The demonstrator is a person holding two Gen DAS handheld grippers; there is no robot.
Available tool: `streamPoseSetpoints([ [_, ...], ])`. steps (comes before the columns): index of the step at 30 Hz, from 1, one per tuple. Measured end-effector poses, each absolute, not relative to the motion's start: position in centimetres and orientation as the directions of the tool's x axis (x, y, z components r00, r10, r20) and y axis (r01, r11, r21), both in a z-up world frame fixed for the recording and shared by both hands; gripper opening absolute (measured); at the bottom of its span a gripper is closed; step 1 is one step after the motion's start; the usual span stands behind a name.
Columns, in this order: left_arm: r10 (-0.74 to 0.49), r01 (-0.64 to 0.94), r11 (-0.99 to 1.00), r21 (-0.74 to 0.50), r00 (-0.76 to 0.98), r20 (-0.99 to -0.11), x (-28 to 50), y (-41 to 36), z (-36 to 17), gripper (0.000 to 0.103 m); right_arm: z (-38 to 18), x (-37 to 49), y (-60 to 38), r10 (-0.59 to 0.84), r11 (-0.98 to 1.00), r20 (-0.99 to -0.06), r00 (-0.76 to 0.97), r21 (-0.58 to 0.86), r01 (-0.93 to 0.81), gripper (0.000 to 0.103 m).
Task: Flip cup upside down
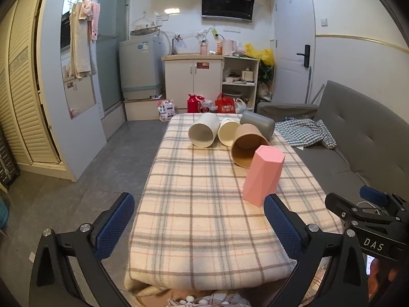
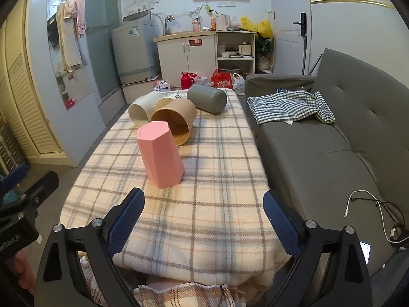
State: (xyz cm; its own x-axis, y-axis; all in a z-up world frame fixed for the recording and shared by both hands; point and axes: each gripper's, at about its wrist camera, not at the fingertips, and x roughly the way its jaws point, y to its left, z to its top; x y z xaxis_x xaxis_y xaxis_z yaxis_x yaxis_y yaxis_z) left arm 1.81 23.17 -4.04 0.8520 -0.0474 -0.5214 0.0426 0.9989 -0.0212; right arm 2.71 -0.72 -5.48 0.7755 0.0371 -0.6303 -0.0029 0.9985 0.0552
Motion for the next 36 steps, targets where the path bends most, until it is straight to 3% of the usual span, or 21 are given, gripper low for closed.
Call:
streamPoseSetpoints([
  [18, -0.046, 0.038, 0.999, -0.026, 0.836, -0.546, 1.84, 23.44, -4.74, 0.103, -5.62, 2.70, -0.55, 0.026, 0.999, -0.624, 0.781, 0.050, 0.007, 0.103],
  [36, -0.044, 0.038, 0.999, -0.022, 0.837, -0.545, 1.76, 23.26, -4.76, 0.103, -5.60, 2.64, -0.52, 0.027, 0.999, -0.621, 0.783, 0.049, 0.005, 0.103],
])
